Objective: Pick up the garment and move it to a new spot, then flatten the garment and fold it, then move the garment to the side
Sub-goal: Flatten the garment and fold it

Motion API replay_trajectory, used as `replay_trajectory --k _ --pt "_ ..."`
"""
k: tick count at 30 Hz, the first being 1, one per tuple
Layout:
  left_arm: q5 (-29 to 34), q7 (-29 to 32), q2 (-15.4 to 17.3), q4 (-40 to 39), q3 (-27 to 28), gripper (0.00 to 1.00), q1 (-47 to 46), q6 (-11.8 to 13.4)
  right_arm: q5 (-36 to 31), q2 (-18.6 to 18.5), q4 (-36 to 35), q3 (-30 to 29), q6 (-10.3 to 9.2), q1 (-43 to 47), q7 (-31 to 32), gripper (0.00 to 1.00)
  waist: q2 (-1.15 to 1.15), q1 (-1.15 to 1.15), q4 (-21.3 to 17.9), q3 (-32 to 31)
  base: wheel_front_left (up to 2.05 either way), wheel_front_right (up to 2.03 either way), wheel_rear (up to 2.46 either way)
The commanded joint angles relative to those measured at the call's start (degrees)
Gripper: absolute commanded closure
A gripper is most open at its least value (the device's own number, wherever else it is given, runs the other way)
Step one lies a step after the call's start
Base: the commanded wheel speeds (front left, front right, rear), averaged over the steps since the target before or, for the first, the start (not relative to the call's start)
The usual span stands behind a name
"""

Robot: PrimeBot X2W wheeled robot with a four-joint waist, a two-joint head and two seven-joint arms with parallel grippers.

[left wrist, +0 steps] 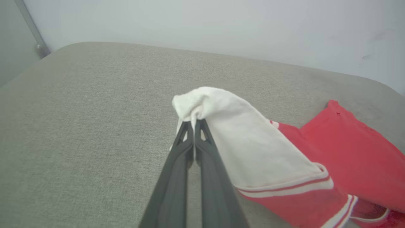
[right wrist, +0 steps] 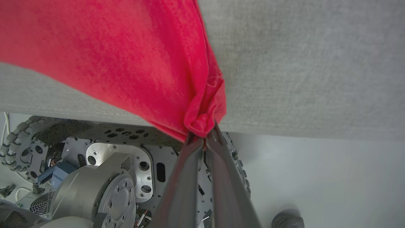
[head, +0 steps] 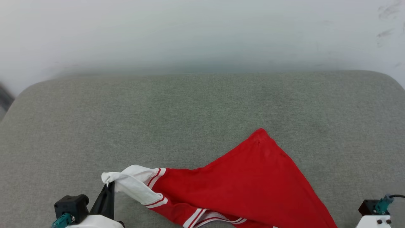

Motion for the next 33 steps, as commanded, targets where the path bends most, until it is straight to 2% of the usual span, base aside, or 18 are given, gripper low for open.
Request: replay_trajectory --k 1,2,3,6,9,13,17,21,27,33 --pt "-0.15 0.12 0.24 -0.2 0.18 1.0 0.41 0.28 0.32 0.24 -0.62 -0.37 -0.04 -0.27 0.13 1.0 0.0 0.02 -0.49 0.1 0.0 0.0 0.0" --pt "-0.13 0.33 0.29 -0.41 0.16 1.0 0.41 0.32 0.38 1.25 -1.41 -1.05 -0.03 0.94 0.16 0.73 0.0 0.02 -0.67 0.22 0.0 0.0 0.0" --pt "-0.14 0.38 0.42 -0.67 0.16 1.0 0.36 0.37 0.13 1.94 -2.2 -1.51 -0.03 1.6 -0.37 0.0 0.0 0.02 -0.88 0.47 0.0 0.0 0.0" --pt "-0.12 0.72 0.76 -1.18 0.21 1.0 -0.21 0.42 0.45 3.48 -4.55 -2.89 -0.03 0.29 -5.67 0.0 0.0 0.02 -1.26 1.05 0.0 0.0 0.0" --pt "0.14 0.9 0.97 -1.6 0.13 1.0 -1.19 0.33 0.0 3.74 -5.41 -4.8 -0.03 -2.82 -14.7 0.0 0.0 0.02 -1.27 1.66 0.0 0.0 0.0" --pt "0.38 0.86 0.84 -1.84 -0.12 1.0 -2.63 -0.17 -0.33 4.82 -3.44 -7.0 -0.03 -8.53 -27.07 0.0 0.0 0.02 -0.63 2.93 0.0 0.0 0.0" --pt "0.84 0.44 0.31 -2.34 -0.44 1.0 -4.69 -0.67 0.83 4.39 1.19 -5.7 -0.03 -14.8 -33.51 0.0 0.0 0.02 0.43 5.22 0.0 0.0 0.0" --pt "1.37 -0.07 -0.04 -2.71 -0.84 1.0 -6.77 -1.45 1.45 2.87 6.68 -1.31 -0.03 -22.08 -31.88 0.0 0.0 0.02 1.6 8.37 0.0 0.0 0.0" --pt "2.18 -0.6 -0.6 -3.28 -1.87 1.0 -10.83 -3.24 1.67 1.29 13.76 5.67 -0.03 -32.75 -22.47 0.0 0.0 0.02 4.17 13.67 0.0 0.0 0.0" --pt "2.14 -1.72 -1.64 -1.77 -2.71 1.0 -14.33 -5.28 1.23 1.81 19.89 10.82 -0.03 -41.51 -15.23 0.0 0.0 0.02 6.67 17.42 0.0 0.0 0.0"
